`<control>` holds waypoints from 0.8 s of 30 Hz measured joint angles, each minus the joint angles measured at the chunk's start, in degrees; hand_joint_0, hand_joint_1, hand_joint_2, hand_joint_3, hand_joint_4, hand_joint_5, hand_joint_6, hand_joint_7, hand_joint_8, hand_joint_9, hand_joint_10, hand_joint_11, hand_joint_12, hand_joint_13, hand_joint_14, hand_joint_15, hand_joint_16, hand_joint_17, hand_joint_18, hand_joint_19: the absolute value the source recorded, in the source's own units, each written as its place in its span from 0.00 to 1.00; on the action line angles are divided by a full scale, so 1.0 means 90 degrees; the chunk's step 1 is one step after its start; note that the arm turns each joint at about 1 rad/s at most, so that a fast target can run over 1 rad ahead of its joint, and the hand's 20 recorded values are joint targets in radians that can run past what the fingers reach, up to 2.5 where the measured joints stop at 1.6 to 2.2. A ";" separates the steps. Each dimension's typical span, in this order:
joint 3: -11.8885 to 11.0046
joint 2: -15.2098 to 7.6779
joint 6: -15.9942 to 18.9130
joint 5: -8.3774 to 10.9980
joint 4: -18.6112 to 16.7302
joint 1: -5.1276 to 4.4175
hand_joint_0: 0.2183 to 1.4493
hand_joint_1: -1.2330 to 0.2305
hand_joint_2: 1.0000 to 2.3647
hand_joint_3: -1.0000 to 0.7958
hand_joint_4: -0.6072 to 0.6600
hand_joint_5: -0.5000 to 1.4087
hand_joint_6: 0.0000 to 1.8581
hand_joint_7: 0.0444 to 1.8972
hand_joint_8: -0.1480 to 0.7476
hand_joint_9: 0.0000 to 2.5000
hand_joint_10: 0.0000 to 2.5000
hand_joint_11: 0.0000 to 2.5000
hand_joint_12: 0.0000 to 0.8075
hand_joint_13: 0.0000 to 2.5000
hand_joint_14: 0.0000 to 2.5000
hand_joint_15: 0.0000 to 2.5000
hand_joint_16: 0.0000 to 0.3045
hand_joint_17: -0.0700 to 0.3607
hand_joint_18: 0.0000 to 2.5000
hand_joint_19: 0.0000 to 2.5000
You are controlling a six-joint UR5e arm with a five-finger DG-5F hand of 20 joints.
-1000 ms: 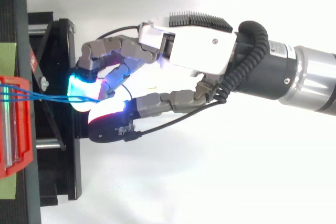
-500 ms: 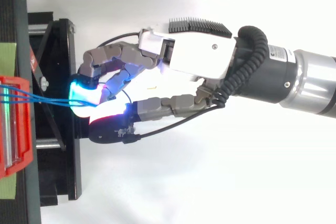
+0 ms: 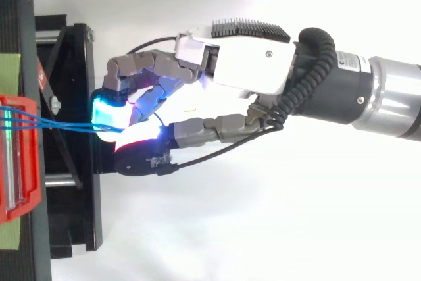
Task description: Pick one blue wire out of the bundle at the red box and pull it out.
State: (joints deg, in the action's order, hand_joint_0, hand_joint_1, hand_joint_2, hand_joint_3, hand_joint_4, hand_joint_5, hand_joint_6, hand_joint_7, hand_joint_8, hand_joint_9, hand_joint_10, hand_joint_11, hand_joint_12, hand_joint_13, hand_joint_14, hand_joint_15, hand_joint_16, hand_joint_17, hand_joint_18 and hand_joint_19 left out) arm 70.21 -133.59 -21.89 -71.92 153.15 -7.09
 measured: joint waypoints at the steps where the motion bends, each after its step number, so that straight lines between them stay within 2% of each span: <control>1: 0.0000 0.0000 0.0001 -0.0007 0.0022 0.0001 0.30 0.41 0.00 0.49 0.74 0.23 0.28 0.62 0.51 0.38 0.01 0.17 0.53 0.23 0.00 0.12 0.24 0.55 0.17 0.19; 14: -0.0001 0.0003 0.0001 -0.0045 0.0111 0.0006 0.30 0.41 0.00 0.48 0.75 0.22 0.29 0.60 0.52 0.37 0.01 0.18 0.53 0.23 0.00 0.12 0.24 0.55 0.17 0.19; 21: -0.0001 0.0016 0.0001 -0.0143 0.0113 0.0013 0.31 0.39 0.00 0.51 0.73 0.22 0.35 0.51 0.52 0.38 0.01 0.17 0.53 0.23 0.00 0.12 0.25 0.56 0.18 0.19; 23: 0.0000 0.0029 0.0000 -0.0170 0.0118 0.0018 0.30 0.39 0.02 0.52 0.72 0.21 0.36 0.49 0.52 0.38 0.01 0.17 0.54 0.23 0.00 0.12 0.25 0.56 0.18 0.18; 24: 0.0000 0.0036 -0.0001 -0.0177 0.0124 0.0018 0.28 0.39 0.10 0.51 0.72 0.21 0.36 0.50 0.53 0.38 0.01 0.18 0.54 0.23 0.01 0.12 0.25 0.57 0.18 0.18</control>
State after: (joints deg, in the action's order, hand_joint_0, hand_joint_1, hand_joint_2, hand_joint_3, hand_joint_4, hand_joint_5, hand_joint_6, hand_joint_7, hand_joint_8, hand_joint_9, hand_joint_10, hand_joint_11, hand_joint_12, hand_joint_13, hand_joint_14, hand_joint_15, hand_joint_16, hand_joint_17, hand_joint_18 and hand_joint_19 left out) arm 70.21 -133.27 -21.90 -73.52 154.26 -6.93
